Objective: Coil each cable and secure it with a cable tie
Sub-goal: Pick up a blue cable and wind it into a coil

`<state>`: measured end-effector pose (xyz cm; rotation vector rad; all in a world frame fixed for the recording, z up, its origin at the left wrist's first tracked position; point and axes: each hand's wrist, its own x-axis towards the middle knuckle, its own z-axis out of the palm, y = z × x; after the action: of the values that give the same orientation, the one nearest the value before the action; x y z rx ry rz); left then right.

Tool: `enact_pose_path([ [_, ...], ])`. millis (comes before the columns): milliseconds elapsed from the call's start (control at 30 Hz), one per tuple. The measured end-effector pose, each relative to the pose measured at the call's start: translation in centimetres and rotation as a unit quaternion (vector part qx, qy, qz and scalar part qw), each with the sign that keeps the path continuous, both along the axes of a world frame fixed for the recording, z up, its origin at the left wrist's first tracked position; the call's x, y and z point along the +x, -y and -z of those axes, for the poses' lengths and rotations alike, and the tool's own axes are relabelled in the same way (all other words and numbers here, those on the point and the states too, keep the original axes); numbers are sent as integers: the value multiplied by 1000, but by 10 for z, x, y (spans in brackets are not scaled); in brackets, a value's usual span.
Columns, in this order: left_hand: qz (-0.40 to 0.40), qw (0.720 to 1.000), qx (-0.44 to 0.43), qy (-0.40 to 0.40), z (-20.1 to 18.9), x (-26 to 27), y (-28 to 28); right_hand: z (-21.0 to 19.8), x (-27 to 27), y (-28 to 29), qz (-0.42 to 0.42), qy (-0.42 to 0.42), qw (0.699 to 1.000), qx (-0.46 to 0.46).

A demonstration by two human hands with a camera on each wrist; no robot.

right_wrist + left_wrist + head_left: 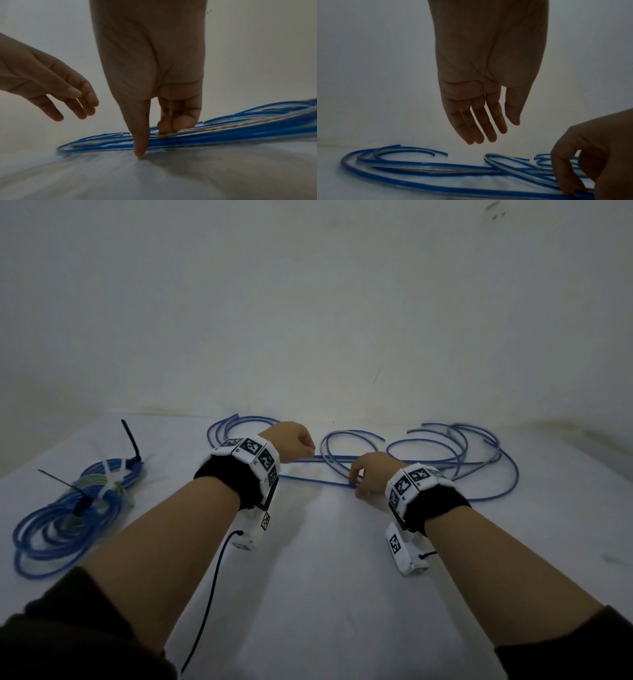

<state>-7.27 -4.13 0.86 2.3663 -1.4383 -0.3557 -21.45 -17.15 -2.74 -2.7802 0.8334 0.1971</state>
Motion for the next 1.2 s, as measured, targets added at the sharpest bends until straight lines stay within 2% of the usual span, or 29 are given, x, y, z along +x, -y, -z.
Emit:
enact_pose_path([
  [200,35,995,89,29,21,-2,14,3,-6,13,-28,15,999,-21],
  [333,41,986,132,93,28,0,16,1,-15,22,-10,60,998,-24],
  [433,14,982,124,143,27,7,13,-4,-22,29,40,119,992,6],
  [533,-40,983,77,160,22,19,8,-8,-26,33,87,201,976,8],
  [633,-55,980,39,188,18,27,5,-11,-24,29,88,235,967,-28],
  [700,-46,979,19,197,11,19,4,-13,-18,19,54,261,963,-49],
  [833,10,989,-69,131,0,3,4,-20,-1,-7,-42,337,938,-68],
  [933,28,987,-141,72,-3,4,-3,-24,6,-13,-45,412,908,-60],
  [1000,15,986,-163,40,-4,10,-12,-27,6,-12,-12,469,883,-27],
  [1133,-35,986,-164,9,5,32,-34,-36,-1,-4,109,555,824,47],
  [1200,-50,984,-171,-26,7,38,-42,-39,-4,-2,156,553,816,61],
])
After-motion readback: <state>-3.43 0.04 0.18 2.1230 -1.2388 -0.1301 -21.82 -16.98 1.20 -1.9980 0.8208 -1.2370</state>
